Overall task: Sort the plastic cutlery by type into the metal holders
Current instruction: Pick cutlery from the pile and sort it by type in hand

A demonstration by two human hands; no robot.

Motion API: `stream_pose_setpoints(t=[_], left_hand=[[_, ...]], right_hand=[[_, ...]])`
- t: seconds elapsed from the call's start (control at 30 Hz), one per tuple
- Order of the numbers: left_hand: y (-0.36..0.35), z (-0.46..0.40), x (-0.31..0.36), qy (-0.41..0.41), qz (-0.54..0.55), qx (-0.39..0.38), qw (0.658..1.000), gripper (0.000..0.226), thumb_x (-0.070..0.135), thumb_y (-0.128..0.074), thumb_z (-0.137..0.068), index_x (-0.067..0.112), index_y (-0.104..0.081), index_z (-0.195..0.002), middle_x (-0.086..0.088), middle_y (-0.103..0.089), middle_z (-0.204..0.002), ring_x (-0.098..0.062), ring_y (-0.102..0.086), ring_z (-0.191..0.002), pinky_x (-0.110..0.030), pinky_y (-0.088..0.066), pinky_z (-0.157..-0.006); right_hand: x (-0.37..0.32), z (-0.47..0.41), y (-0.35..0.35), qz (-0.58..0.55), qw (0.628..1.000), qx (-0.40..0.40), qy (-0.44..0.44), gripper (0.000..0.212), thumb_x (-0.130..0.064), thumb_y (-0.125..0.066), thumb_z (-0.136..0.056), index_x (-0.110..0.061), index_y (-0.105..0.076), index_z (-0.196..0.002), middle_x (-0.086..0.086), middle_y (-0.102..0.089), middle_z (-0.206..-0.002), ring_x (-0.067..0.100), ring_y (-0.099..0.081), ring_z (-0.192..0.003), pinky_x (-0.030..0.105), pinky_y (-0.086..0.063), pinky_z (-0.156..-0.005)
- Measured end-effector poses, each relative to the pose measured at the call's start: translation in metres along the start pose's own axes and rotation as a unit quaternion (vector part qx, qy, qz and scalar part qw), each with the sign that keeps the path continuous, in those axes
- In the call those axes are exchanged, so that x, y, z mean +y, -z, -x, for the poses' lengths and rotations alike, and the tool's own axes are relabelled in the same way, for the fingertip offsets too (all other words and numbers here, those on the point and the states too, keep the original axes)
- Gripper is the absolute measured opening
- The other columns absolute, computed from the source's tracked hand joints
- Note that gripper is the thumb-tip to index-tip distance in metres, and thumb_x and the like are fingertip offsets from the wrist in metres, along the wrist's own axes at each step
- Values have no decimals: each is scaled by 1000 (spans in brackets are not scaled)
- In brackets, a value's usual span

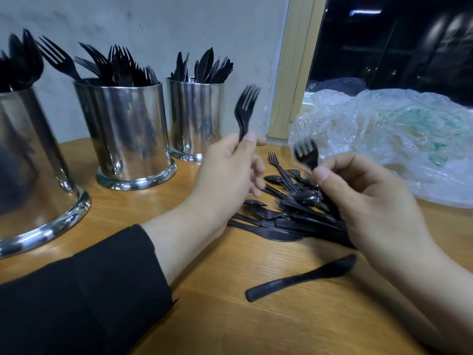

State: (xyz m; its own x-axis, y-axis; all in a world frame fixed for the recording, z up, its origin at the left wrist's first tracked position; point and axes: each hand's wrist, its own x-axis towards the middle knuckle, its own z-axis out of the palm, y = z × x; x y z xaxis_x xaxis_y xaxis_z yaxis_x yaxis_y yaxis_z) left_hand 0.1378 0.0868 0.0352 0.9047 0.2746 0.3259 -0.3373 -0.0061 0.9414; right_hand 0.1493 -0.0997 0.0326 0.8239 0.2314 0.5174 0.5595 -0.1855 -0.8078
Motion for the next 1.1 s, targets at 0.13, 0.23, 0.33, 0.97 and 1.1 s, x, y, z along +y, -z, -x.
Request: stream_pose_setpoints(t=[0.13, 0.23, 0.33, 0.97, 1.1], left_hand=[[-11, 7, 2, 17, -12, -72, 997, 28, 27, -42, -110, 13, -65, -114, -14, -76, -87, -32, -75, -81, -44, -64, -76], [-17, 13, 0, 33, 10, -111, 993, 28, 26, -42, -110, 15, -66, -120, -4, -73, -76, -27, -73, -72, -45, -64, -70], [-16, 14, -1, 56, 39, -106, 992, 30, 27, -41, -111, 13, -65, -121, 1, -69, -68, -19, -67, -55, -28, -54, -50], [7, -3, -3, 82, 46, -5, 996, 25, 38, -52, -105, 16, -61, -97, 7, -43, -59, -8, -27, -43, -20, -19, -35], [9, -2, -4, 72, 10, 4, 997, 29, 40, -50, -106, 15, -63, -99, 5, -38, -58, -8, -27, -42, -20, -21, -38]], right_hand=[[-2, -9, -15, -106, 992, 35, -66, 16, -35, -67, -94, -22, -71, -87, 10, -63, -80, 25, -56, -77, 47, -50, -82], [-6, -12, -30, -176, 979, 49, -93, 13, -26, -67, -96, -16, -72, -88, 9, -65, -78, 22, -62, -74, 35, -56, -67], [-10, -15, -42, -137, 986, 70, -65, 10, -21, -70, -93, -12, -72, -87, -1, -70, -72, 8, -63, -65, 23, -54, -54], [41, -28, -10, 364, 907, -203, 65, 13, -36, -65, -94, -33, -75, -102, -17, -61, -96, 0, -55, -91, 23, -43, -84], [34, -29, -6, 411, 873, -262, 29, 21, -41, -63, -95, -34, -74, -111, -17, -59, -105, 7, -58, -98, 24, -43, -87]])
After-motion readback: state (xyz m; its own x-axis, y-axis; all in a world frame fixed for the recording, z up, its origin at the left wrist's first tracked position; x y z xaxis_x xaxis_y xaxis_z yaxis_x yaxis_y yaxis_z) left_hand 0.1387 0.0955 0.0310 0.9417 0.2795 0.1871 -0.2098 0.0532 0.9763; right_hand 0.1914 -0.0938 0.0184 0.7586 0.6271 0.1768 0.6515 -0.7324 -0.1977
